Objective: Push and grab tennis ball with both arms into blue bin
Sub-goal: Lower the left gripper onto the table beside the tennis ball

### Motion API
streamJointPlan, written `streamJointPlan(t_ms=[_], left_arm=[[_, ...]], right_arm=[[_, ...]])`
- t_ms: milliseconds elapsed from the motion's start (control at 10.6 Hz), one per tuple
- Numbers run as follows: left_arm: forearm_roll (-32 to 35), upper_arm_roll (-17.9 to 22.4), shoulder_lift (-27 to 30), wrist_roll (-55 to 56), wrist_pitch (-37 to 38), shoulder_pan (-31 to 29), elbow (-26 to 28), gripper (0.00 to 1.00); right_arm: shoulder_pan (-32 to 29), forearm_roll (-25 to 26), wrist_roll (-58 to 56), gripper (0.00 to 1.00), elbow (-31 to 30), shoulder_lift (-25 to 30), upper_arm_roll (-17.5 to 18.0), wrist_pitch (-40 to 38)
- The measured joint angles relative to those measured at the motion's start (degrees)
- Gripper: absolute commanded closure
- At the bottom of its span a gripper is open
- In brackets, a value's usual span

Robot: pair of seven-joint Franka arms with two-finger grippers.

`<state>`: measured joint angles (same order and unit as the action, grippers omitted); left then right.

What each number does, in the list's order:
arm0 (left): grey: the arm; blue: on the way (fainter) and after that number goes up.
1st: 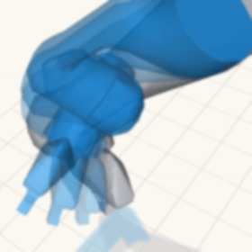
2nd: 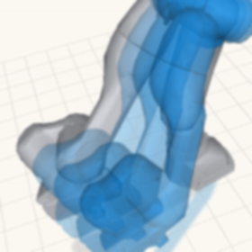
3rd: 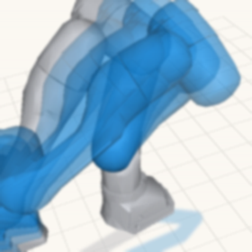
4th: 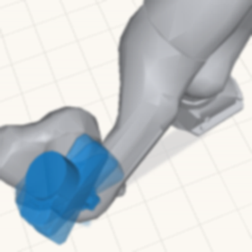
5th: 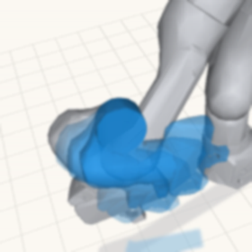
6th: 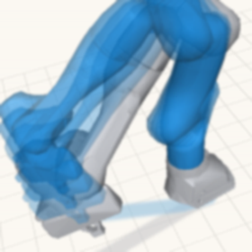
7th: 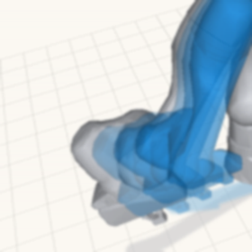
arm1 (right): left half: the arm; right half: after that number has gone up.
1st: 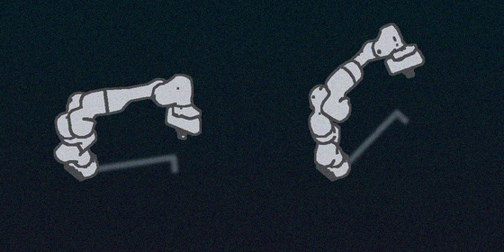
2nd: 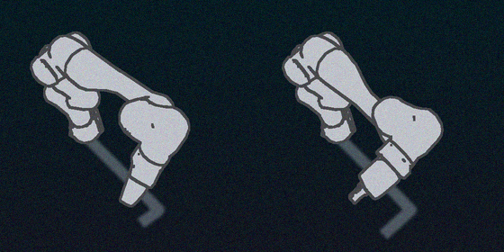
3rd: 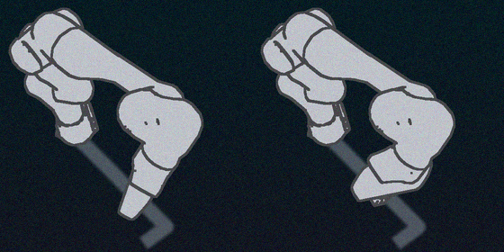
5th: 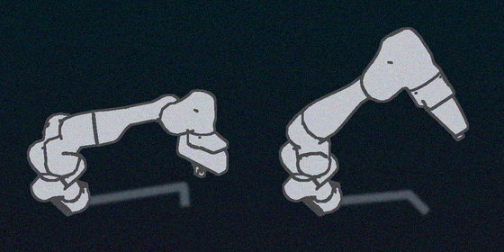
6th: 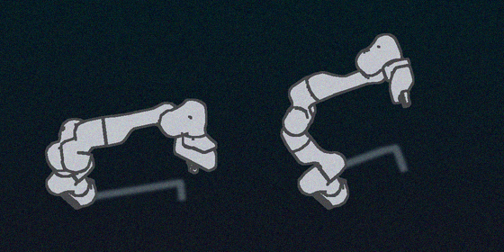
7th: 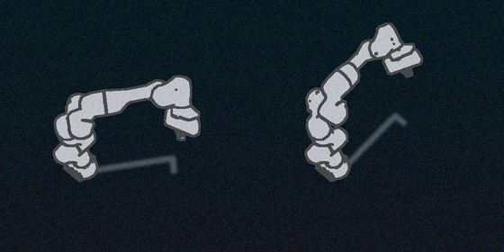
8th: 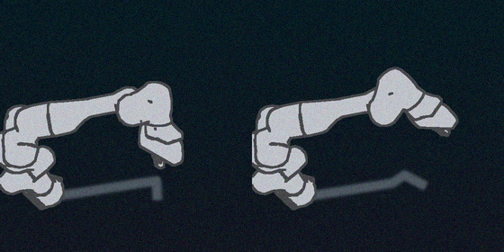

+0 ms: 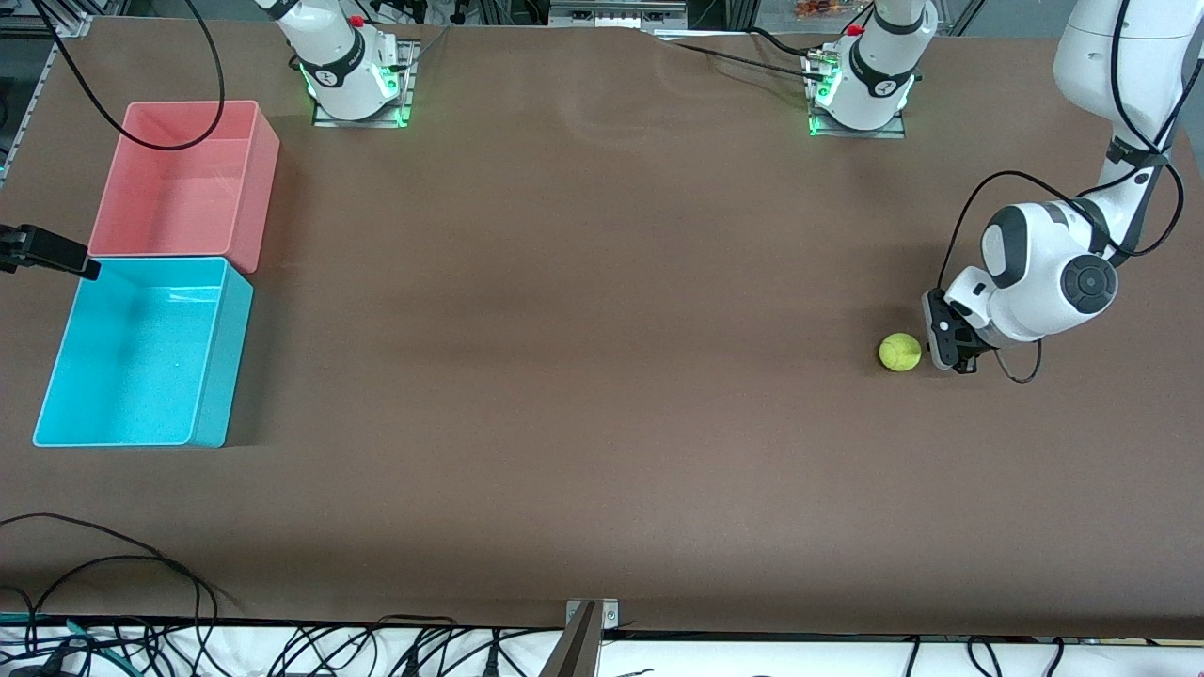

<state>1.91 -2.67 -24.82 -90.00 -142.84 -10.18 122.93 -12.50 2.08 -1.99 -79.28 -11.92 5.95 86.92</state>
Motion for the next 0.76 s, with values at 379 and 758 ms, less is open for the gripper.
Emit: streamJointPlan(t_ms=[379,758], left_arm=[[-0.2,0.0,-0.7,-0.2,-0.3,0.0,0.0,1.00],[-0.9,0.0,-1.8,-0.3,-1.9,0.0,-0.2,1.00]], right_arm=[[0.0,0.0,0.1,0.00,0.0,0.0,0.0,0.0],[0.0,0.0,0.1,0.00,0.0,0.0,0.0,0.0]])
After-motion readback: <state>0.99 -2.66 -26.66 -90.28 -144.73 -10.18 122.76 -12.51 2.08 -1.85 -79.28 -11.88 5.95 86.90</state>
